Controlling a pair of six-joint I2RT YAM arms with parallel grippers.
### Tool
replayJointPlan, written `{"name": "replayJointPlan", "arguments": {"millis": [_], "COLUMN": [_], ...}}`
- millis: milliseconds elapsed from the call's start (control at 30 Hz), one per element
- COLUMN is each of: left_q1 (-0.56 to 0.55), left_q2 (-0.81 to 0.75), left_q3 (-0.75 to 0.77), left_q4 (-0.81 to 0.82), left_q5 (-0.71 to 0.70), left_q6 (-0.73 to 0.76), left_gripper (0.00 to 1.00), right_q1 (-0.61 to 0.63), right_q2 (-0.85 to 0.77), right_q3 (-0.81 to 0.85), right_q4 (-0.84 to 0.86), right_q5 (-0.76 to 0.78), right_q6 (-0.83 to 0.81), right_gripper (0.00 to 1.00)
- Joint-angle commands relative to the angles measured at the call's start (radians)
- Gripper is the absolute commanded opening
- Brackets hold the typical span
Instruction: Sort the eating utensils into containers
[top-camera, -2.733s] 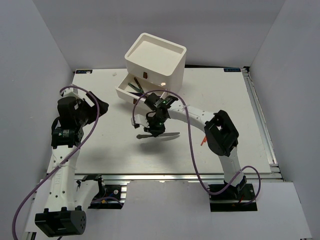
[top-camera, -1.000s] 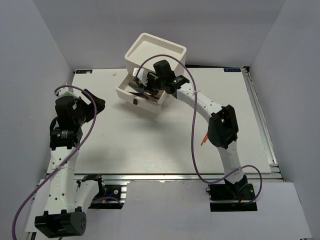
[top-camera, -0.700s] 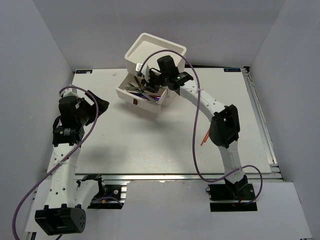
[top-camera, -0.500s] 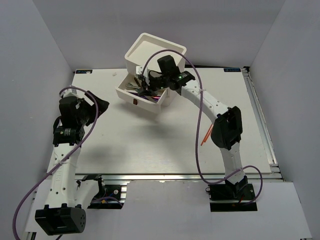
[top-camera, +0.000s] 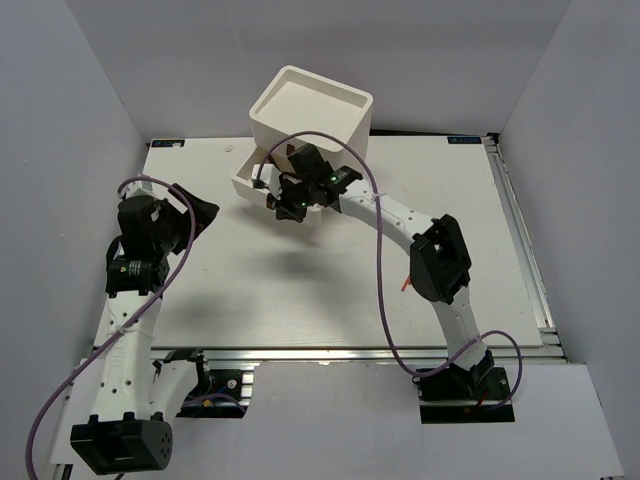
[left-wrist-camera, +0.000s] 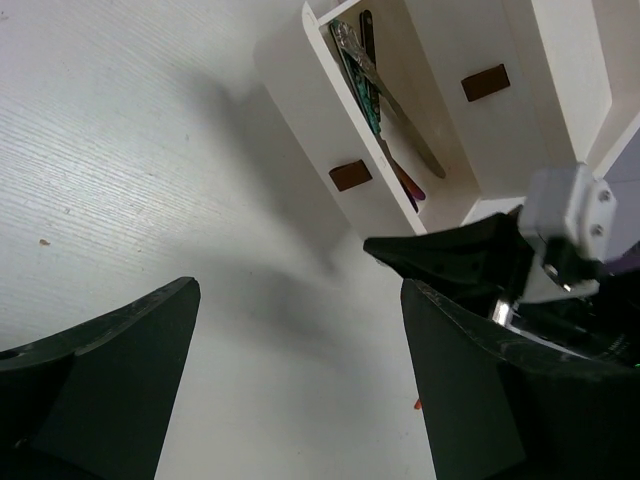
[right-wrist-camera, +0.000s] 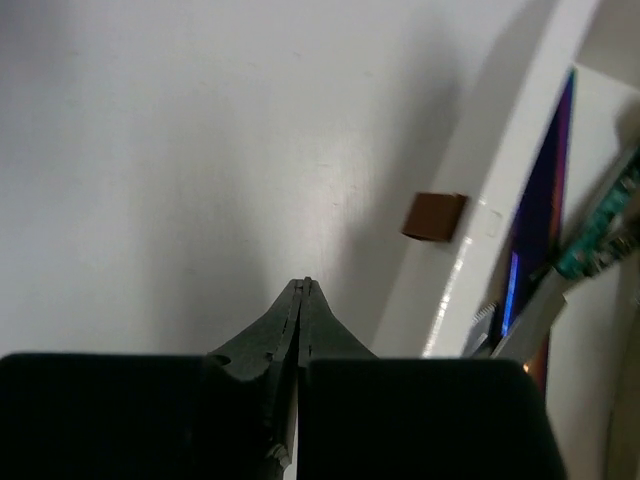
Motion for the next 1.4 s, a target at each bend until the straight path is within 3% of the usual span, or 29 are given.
{"name": "replayJointPlan", "arguments": {"millis": [0,100,133,233,467,600,767,867,900,1000,1067,1200,1367], "left_q1": [-0.001,-0.001,-0.001,0.001,-0.001,-0.001,-0.001,-0.001,-0.001,-0.001,-0.001,-0.001,-0.005], "left_q2": [-0.013,-0.007,-0.005,0.009,0.018,0.018,0.016,0.021,0.022,0.038,0.062,0.131,0.258], "left_q3": [0.026,0.034,0.037,0.038,0.032,0.023,0.006,-0.009,-0.021,-0.052,-0.086,-0.147,-0.201], "left_q4": [-0.024,-0.026,-0.026,-0.026,-0.011,-0.006,0.009,0.026,0.034,0.086,0.138,0.251,0.416], "left_q5": [0.014,0.021,0.023,0.027,0.035,0.038,0.041,0.055,0.061,0.107,0.151,0.233,0.291], "left_q6": [0.006,0.014,0.017,0.021,0.027,0.027,0.017,0.008,0.0,-0.022,-0.044,-0.092,-0.152], "left_gripper": [0.93,0.93,0.93,0.93,0.93,0.94,0.93,0.93,0.92,0.85,0.78,0.55,0.43], "right_q1": [0.036,0.062,0.066,0.071,0.068,0.045,0.013,-0.039,-0.058,-0.101,-0.113,-0.157,-0.228], "right_q2": [0.028,0.045,0.046,0.048,0.064,0.068,0.115,0.098,0.051,-0.067,-0.136,-0.15,-0.104], "right_q3": [-0.028,-0.079,-0.094,-0.134,-0.103,-0.039,0.039,0.162,0.167,0.092,0.037,0.07,0.154], "right_q4": [0.129,0.239,0.266,0.354,0.499,0.43,0.427,0.199,0.135,0.206,0.272,0.35,0.329], "right_q5": [0.295,0.534,0.626,0.755,0.866,0.705,0.719,0.302,0.031,-0.218,-0.211,-0.076,0.028], "right_q6": [0.091,0.108,0.105,0.096,0.07,0.088,0.078,0.024,-0.003,-0.008,0.033,0.116,0.118], "right_gripper": [0.0,0.12,0.22,0.33,0.39,0.39,0.39,0.4,0.37,0.33,0.35,0.6,0.65]}}
